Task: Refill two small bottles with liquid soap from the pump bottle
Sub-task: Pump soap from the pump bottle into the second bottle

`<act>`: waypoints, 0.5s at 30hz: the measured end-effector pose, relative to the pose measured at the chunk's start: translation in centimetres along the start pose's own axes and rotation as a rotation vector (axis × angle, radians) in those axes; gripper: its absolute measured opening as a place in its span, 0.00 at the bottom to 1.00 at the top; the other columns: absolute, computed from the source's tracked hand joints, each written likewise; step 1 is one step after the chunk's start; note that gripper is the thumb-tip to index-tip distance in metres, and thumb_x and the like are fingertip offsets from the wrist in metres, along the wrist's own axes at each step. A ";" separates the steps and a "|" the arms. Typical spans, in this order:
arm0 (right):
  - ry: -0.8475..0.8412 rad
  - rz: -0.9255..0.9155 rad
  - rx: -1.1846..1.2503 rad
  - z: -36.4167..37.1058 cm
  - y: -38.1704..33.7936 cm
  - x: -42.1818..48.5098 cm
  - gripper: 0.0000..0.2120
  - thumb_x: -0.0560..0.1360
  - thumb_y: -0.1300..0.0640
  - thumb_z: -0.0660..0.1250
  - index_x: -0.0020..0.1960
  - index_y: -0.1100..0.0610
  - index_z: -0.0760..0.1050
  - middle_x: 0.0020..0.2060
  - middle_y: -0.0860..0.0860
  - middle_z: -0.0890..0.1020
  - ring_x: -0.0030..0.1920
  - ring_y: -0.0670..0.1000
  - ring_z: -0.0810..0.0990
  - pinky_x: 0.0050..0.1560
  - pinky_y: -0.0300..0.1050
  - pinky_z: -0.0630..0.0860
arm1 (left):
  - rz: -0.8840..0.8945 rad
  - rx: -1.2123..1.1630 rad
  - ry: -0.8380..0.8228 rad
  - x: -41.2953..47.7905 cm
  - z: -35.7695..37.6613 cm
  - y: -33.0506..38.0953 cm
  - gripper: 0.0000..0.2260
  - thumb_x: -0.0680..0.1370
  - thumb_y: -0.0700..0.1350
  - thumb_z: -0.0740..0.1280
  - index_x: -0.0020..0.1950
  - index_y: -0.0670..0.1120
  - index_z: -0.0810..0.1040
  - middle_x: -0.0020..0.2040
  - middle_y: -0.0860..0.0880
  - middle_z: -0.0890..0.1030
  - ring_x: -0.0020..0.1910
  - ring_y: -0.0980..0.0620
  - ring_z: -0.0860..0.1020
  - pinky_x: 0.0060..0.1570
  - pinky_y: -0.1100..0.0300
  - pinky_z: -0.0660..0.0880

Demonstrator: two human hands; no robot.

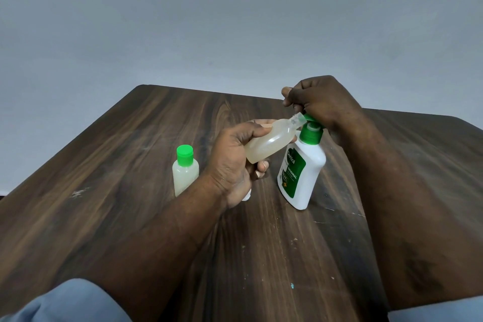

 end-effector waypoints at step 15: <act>0.021 0.007 0.009 -0.2 -0.2 0.0 0.11 0.79 0.53 0.73 0.41 0.59 0.85 0.24 0.42 0.79 0.26 0.40 0.75 0.36 0.42 0.72 | 0.003 -0.001 -0.003 0.0 0.1 0.0 0.28 0.69 0.48 0.67 0.67 0.37 0.78 0.67 0.27 0.76 0.24 0.53 0.70 0.23 0.64 0.66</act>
Point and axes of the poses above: each hand's wrist, its own x-axis towards the middle knuckle, its own z-axis out of the palm, y = z × x, the point moved 1 cm from there along x, towards the middle knuckle
